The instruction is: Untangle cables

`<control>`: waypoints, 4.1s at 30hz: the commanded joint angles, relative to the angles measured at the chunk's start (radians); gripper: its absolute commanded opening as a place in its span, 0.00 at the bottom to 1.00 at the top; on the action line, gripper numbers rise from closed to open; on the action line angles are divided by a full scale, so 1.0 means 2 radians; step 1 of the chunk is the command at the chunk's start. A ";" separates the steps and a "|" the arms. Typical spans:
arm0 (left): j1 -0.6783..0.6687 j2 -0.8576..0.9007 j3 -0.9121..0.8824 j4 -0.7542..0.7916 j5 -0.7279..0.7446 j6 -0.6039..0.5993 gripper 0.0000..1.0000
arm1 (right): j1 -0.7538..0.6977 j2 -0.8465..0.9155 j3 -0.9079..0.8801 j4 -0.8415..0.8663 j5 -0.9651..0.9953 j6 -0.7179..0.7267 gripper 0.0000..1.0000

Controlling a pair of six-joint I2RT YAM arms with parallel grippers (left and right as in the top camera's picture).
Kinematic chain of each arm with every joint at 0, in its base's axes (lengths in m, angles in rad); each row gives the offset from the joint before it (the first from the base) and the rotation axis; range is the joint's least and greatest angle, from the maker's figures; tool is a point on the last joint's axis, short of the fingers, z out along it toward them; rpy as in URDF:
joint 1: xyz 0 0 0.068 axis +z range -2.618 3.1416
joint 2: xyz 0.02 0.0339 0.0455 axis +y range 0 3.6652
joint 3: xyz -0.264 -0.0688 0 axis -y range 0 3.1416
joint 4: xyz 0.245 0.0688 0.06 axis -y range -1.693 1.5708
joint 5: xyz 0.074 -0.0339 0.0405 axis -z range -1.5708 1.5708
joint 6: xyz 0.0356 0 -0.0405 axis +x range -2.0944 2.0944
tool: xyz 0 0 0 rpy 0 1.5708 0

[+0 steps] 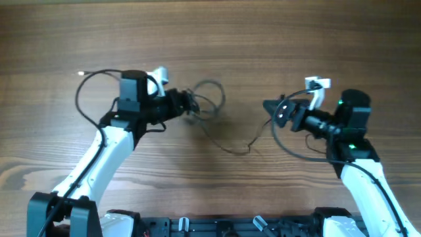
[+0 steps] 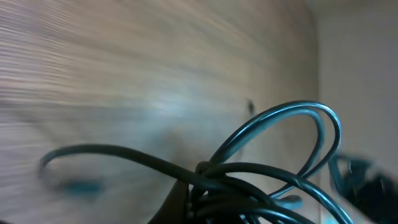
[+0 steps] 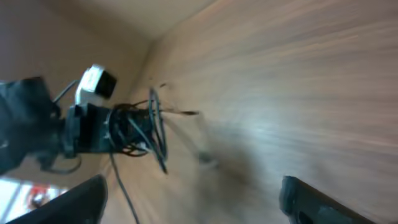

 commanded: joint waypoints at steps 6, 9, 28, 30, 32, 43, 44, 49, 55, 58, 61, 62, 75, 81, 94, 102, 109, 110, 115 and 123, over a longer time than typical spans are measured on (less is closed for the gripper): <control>-0.039 -0.004 0.002 0.030 0.096 0.086 0.04 | 0.075 0.062 0.006 0.043 0.041 0.002 0.52; -0.039 -0.004 0.002 0.030 0.097 0.116 0.04 | 0.075 0.062 0.006 0.064 -0.007 0.004 0.47; -0.041 -0.004 0.002 0.047 0.097 0.044 0.04 | 0.078 0.063 0.006 0.052 -0.062 0.005 0.41; -0.042 -0.004 0.002 0.047 0.097 0.041 0.04 | 0.084 0.064 0.006 0.052 -0.056 0.004 0.41; -0.046 -0.004 0.002 0.047 0.097 0.041 0.04 | 0.094 0.065 0.006 0.052 -0.045 0.005 0.41; -0.057 -0.004 0.002 0.049 0.101 0.042 0.04 | 0.106 0.120 0.006 0.042 0.075 0.043 0.19; -0.057 -0.004 0.002 0.048 0.103 0.042 0.04 | 0.106 0.124 0.006 0.047 0.076 0.044 0.07; -0.057 -0.004 0.002 0.049 0.136 0.042 0.04 | 0.105 0.129 0.006 0.020 0.213 0.108 0.05; -0.057 -0.004 0.002 0.048 0.120 0.045 0.04 | 0.067 0.126 0.006 0.042 0.095 0.092 0.07; -0.057 -0.004 0.002 0.022 -0.003 0.001 0.04 | 0.032 0.116 0.006 0.105 -0.074 0.080 0.45; -0.057 -0.003 0.002 0.023 -0.047 -0.035 0.04 | 0.033 0.106 0.006 0.181 -0.174 0.063 0.55; -0.058 -0.002 0.002 0.030 -0.043 -0.039 0.04 | 0.043 0.106 0.006 0.209 -0.195 0.052 0.55; -0.137 -0.002 0.002 0.093 0.012 0.004 0.04 | 0.131 0.117 0.006 0.089 0.026 -0.079 0.35; -0.137 -0.002 0.002 0.110 0.023 0.004 0.04 | 0.131 0.117 0.006 0.083 0.022 -0.089 0.41; -0.123 -0.002 0.002 0.071 0.010 0.005 0.04 | 0.113 0.090 0.006 0.082 -0.002 -0.107 0.72; -0.123 -0.002 0.002 0.087 0.035 0.004 0.04 | 0.107 0.109 0.006 0.077 -0.002 -0.100 0.04; -0.091 -0.002 0.002 -0.055 -0.137 0.004 0.04 | -0.095 0.087 0.006 0.125 -0.172 0.018 0.04; -0.085 -0.002 0.002 -0.067 -0.152 0.002 0.04 | -0.126 0.087 0.006 0.146 -0.204 0.042 0.04; -0.047 -0.002 0.002 -0.095 -0.169 -0.002 0.04 | -0.246 0.087 0.006 0.218 -0.249 0.131 0.05; 0.000 -0.002 0.002 -0.186 -0.347 -0.093 0.07 | -0.374 0.087 0.006 0.217 -0.237 0.179 0.05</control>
